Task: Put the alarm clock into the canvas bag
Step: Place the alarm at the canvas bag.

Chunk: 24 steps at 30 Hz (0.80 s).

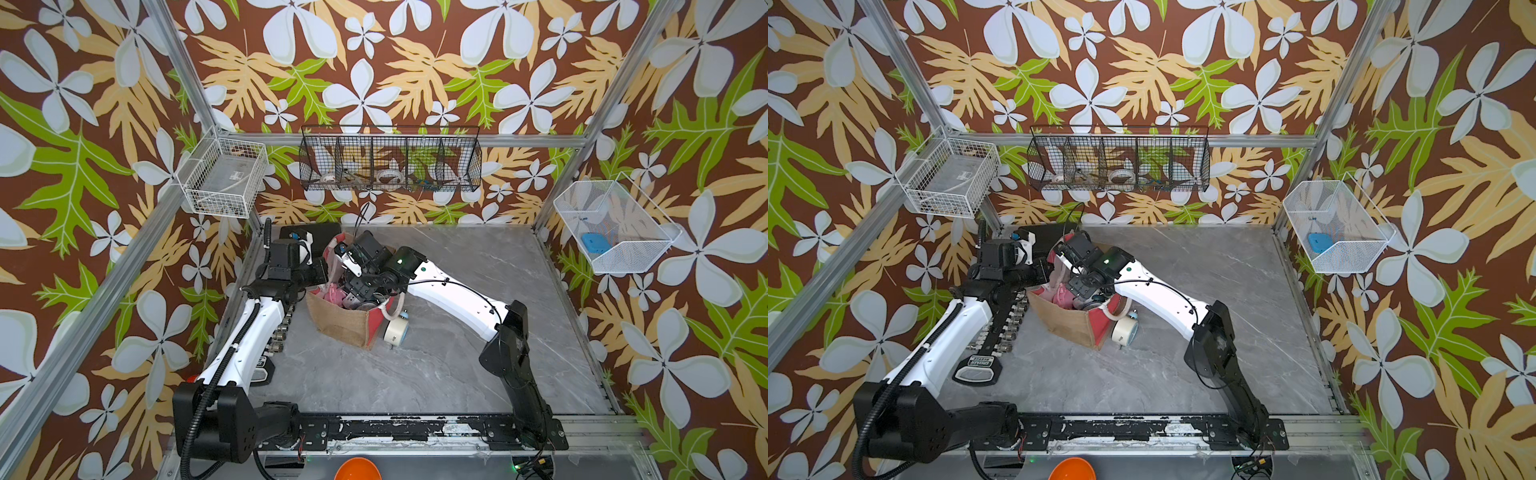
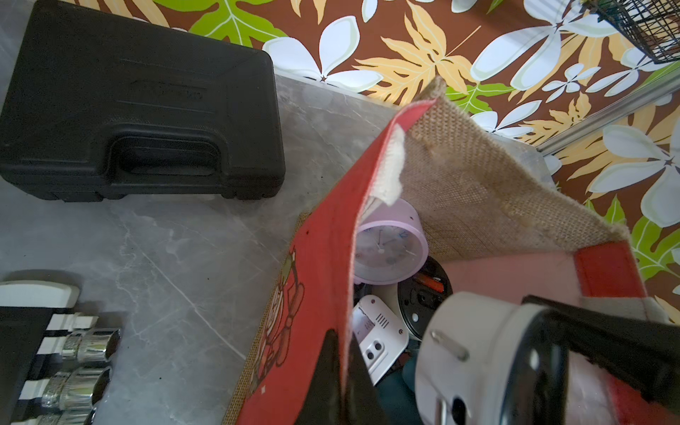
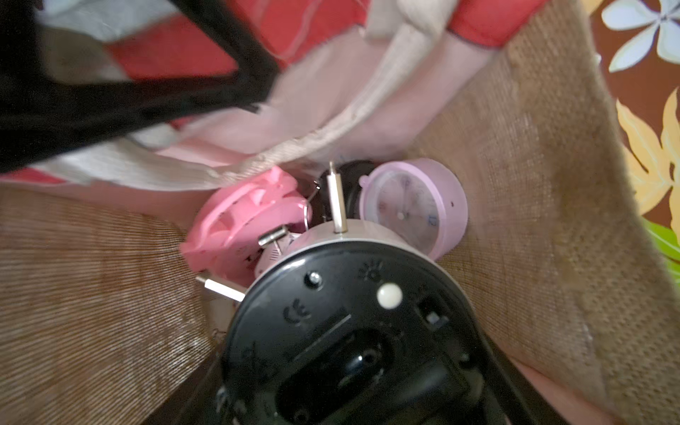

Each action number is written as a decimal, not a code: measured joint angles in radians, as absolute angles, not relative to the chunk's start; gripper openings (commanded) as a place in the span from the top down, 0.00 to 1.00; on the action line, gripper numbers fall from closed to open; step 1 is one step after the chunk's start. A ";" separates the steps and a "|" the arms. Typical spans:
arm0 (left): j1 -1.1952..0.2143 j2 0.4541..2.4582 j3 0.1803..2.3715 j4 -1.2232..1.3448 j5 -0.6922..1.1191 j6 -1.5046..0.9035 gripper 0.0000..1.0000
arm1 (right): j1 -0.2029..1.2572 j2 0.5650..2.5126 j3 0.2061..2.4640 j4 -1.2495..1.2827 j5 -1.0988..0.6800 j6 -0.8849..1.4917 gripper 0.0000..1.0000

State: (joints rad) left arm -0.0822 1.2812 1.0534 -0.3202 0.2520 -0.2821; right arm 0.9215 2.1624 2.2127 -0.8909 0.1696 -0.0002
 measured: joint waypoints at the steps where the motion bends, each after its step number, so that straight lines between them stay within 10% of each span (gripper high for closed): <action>1: -0.082 1.281 1.053 -0.320 0.252 -0.282 1.00 | 0.914 2.169 2.212 -0.897 0.179 0.006 0.30; 24: -0.082 1.280 1.053 -0.320 0.252 -0.282 1.00 | 0.875 2.276 2.234 -0.897 0.233 0.048 0.01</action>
